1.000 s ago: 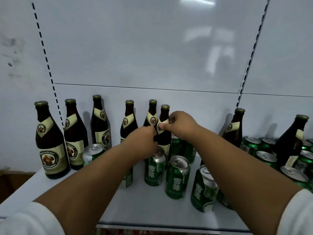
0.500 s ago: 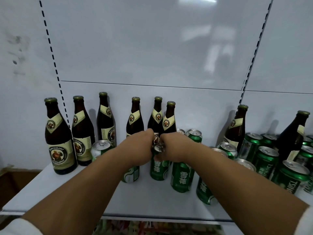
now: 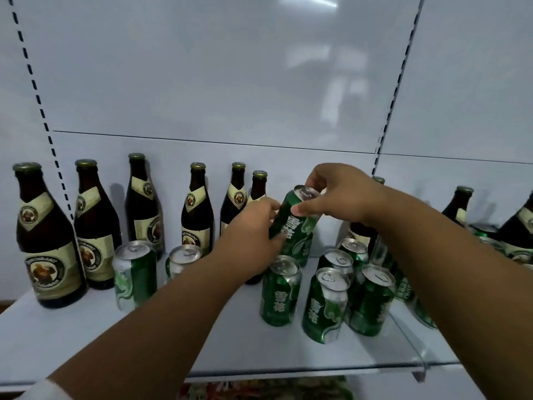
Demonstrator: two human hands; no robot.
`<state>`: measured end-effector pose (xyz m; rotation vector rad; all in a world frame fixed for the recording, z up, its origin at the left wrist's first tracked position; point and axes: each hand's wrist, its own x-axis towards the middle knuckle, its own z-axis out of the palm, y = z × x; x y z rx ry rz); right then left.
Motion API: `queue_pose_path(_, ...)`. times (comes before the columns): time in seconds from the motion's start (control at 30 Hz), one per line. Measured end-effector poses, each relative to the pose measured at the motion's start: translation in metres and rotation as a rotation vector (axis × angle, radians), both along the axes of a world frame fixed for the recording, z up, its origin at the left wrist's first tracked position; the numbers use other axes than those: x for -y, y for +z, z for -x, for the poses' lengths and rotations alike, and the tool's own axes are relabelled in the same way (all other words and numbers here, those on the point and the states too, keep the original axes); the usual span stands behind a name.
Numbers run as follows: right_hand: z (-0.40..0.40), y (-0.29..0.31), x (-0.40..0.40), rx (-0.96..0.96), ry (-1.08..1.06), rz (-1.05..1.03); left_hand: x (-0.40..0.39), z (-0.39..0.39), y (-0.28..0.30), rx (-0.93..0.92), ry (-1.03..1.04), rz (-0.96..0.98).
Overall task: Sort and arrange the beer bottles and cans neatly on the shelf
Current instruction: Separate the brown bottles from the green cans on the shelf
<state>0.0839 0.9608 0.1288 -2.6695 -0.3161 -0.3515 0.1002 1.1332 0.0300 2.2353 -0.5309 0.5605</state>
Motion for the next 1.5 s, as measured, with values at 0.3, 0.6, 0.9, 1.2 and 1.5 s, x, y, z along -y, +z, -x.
queue_pose_path(0.3,-0.054,-0.037,0.037,-0.136,0.022,0.259,0.051,-0.02,-0.016,-0.183,0.097,-0.275)
queue_pose_path(0.6,-0.086,-0.078,0.04,-0.22,0.128,0.449,0.052,-0.009,-0.028,-0.275,0.219,-0.194)
queue_pose_path(0.9,-0.08,-0.074,0.036,-0.078,0.219,0.444,0.061,0.01,-0.034,-0.222,0.349,-0.057)
queue_pose_path(1.2,-0.045,-0.063,-0.018,0.018,0.525,0.111,0.024,0.045,-0.041,-0.101,0.532,-0.023)
queue_pose_path(1.5,-0.02,-0.072,-0.113,-0.066,0.573,0.132,-0.091,0.067,-0.058,0.129,0.82,-0.113)
